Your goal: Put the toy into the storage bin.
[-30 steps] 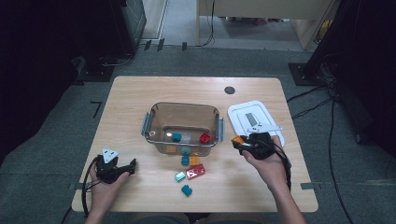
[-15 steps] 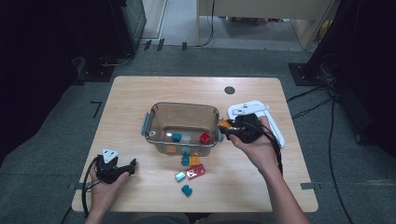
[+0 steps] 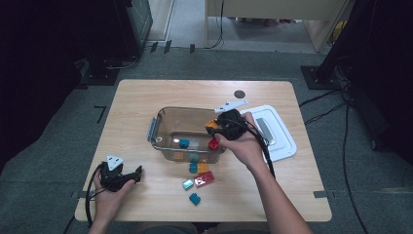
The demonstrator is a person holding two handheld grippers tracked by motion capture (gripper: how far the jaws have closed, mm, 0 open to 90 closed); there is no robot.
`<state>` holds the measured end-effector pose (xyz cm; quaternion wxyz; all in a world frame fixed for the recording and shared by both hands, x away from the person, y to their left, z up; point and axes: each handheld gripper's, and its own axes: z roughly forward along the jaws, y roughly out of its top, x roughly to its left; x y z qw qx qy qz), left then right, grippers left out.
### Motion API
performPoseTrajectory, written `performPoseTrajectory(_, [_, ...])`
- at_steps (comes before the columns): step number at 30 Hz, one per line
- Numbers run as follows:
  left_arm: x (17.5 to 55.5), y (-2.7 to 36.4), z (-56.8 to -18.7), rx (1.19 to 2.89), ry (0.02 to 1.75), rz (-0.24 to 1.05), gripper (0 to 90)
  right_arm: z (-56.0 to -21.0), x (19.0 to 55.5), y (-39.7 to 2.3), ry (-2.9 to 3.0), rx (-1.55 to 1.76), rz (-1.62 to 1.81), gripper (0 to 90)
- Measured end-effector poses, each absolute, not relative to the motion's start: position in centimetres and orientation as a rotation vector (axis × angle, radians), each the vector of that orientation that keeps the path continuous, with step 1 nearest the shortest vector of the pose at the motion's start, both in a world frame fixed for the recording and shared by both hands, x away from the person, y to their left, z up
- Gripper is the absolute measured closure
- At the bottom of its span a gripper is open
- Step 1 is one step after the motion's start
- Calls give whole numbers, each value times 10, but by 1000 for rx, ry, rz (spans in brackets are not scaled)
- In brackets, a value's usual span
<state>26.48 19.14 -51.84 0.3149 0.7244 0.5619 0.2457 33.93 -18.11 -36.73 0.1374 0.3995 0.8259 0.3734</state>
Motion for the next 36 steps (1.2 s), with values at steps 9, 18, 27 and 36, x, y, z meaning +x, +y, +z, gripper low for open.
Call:
performPoseTrajectory(9, [265, 192, -518, 1911, 1479, 647, 135, -383, 353, -168, 2434, 1181, 1026, 508])
performPoseTrajectory(18, [265, 191, -518, 1910, 1479, 647, 135, -373, 343, -188, 2364, 1231, 1075, 293])
performPoseTrajectory(27, [264, 191, -518, 1908, 1471, 648, 154, -372, 297, -231, 2243, 1289, 1126, 239])
performPoseTrajectory(36, [263, 191, -518, 1911, 1470, 645, 160, -413, 257, -252, 2191, 1412, 1158, 308])
